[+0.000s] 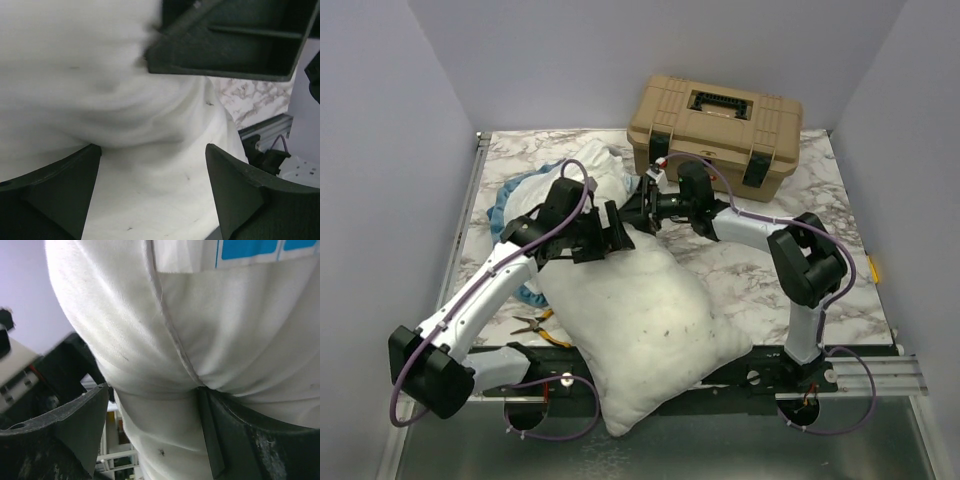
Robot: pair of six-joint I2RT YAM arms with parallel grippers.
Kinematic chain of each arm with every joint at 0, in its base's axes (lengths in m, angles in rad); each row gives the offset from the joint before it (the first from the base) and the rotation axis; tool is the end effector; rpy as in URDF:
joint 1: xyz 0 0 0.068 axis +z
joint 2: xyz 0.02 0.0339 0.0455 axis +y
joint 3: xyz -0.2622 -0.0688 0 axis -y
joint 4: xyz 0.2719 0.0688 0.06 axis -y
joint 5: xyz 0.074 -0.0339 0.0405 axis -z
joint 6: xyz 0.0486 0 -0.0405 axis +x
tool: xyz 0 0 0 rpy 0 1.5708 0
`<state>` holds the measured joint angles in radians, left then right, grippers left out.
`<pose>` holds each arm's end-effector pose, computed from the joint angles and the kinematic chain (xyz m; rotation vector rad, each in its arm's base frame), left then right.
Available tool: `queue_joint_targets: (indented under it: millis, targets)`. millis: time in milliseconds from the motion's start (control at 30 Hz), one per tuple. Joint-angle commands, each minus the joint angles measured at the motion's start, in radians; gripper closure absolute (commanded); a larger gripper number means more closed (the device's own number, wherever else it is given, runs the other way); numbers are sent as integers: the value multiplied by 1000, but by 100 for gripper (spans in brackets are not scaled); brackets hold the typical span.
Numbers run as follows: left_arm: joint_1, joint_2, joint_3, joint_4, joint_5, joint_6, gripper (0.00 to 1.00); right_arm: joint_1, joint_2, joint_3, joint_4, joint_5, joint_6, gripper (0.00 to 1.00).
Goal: Put the pillow into the pillowcase
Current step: Stuff the pillow into the pillowcase.
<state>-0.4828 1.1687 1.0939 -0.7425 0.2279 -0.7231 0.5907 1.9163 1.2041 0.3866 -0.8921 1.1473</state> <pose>0.2394 -0.1379 0.3058 -0.1893 2.5224 -0.8052 0.3550 0.2836 0.1945 -0.1219 2.3255 1.8874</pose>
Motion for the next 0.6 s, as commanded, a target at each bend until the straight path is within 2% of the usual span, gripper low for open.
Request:
queue_joint_targets:
  millis: [0, 133, 200, 233, 300, 367, 400, 500, 567]
  targets:
    - [-110, 88, -11, 84, 53, -41, 13, 21, 46, 59, 88, -36, 153, 24]
    - [-145, 180, -26, 86, -115, -82, 14, 20, 36, 52, 63, -29, 159, 23]
    - [-157, 216, -34, 86, -211, -85, 23, 20, 21, 40, 54, -22, 154, 22]
    - [-158, 230, -42, 87, -245, -84, 33, 17, 13, 35, 47, -20, 148, 22]
    - [-157, 236, -54, 89, -302, -76, 67, 5, -8, 40, -14, -9, 99, 21]
    - [-156, 200, -66, 93, -352, -72, 85, -16, -36, 75, -164, 20, -33, 19]
    - [-153, 168, -75, 96, -365, -69, 99, -30, -52, 95, -251, 49, -103, 18]
    - [-112, 27, -118, 100, -381, -76, 100, -71, -102, 167, -487, 169, -320, 12]
    - [-74, -90, -162, 98, -390, -100, 100, -86, -137, 208, -568, 247, -424, 9]
